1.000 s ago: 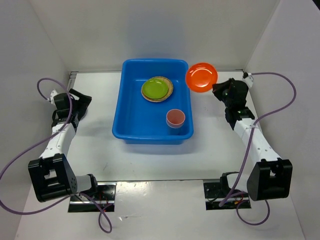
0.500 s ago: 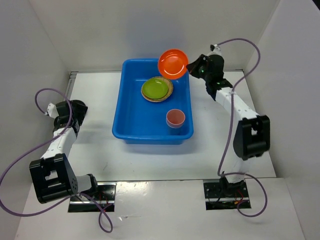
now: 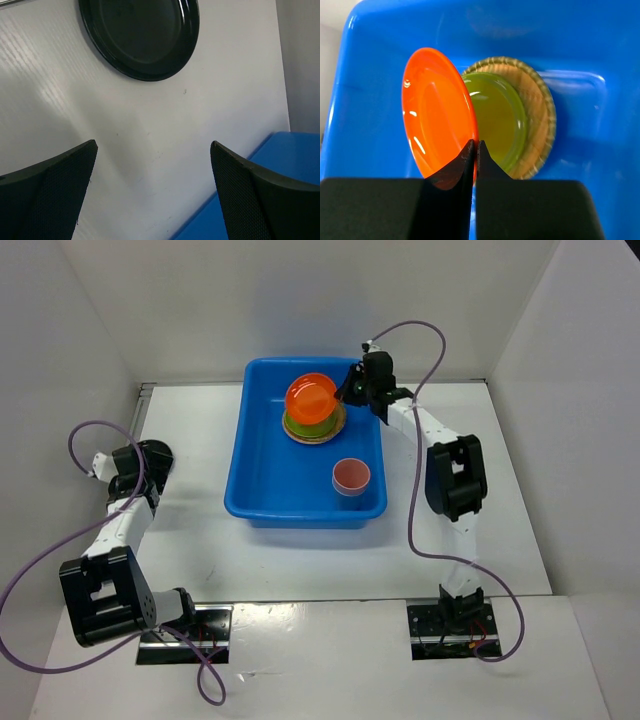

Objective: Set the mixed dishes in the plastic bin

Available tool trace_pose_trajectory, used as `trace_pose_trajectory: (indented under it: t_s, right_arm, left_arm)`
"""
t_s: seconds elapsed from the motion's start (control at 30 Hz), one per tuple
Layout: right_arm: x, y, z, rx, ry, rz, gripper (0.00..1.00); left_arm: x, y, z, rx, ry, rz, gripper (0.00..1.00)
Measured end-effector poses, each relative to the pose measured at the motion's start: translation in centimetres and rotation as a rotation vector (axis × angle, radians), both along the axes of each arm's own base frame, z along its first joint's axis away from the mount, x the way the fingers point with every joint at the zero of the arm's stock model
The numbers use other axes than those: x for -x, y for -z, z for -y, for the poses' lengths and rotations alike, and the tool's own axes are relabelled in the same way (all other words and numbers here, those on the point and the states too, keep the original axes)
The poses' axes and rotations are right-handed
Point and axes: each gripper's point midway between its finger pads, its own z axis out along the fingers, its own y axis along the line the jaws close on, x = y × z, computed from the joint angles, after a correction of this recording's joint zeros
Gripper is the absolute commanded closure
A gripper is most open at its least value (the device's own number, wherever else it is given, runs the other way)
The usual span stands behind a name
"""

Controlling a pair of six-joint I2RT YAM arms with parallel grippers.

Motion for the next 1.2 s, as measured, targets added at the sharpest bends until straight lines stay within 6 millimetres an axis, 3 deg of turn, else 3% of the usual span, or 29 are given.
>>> trace_pose_trajectory:
  t_s: [0.2, 0.27, 0.3, 0.47, 0.6, 0.73, 0.87, 1.0, 1.1, 1.2]
  right_arm:
    - [-1.4, 0.9, -1.6, 0.032, -0.033, -0.008, 1.00]
    - [-1.5, 1.9, -1.7, 0.052, -0.034, -0.026, 0.96]
    - [-1.5, 2.4, -1.7, 0.063, -0.032, -0.039, 0.83]
    - [-1.9, 4.3, -1.1, 0.119, -0.006, -0.088, 0.41]
    - [-1.8, 4.3, -0.6, 0.148, 0.011, -0.096, 0.22]
    - [-1.5, 3.3, 0.2, 0.175, 0.030, -0.083, 0.15]
    - [0.8, -0.8, 1.1, 0.174, 0.045, -0.034, 0.11]
    - [3.4, -9.4, 2.4, 0.125, 0.070, 0.110, 0.10]
    - [5.3, -15.7, 3.2, 0.072, 0.087, 0.243, 0.10]
    - [7.2, -18.7, 4.0, 0.041, 0.096, 0.316, 0.10]
  left_arm:
    - [0.3, 0.4, -0.3, 0.021, -0.032, -0.002, 0.00]
    - [0.3, 0.5, -0.4, 0.026, -0.039, -0.004, 0.00]
    - [0.3, 0.6, -0.5, 0.029, -0.041, -0.007, 0.00]
    - [0.4, 0.7, -0.9, 0.045, -0.070, -0.002, 0.00]
    - [0.6, 0.9, -1.3, 0.051, -0.099, -0.001, 0.00]
    - [1.0, 1.1, -2.3, 0.052, -0.137, -0.004, 0.00]
    - [1.3, 3.1, -3.2, 0.073, -0.167, -0.048, 0.01]
    - [1.7, 5.9, -3.3, 0.122, -0.182, -0.116, 0.03]
    - [1.8, 6.2, -3.4, 0.127, -0.186, -0.124, 0.04]
    - [1.7, 6.1, -3.8, 0.123, -0.199, -0.116, 0.05]
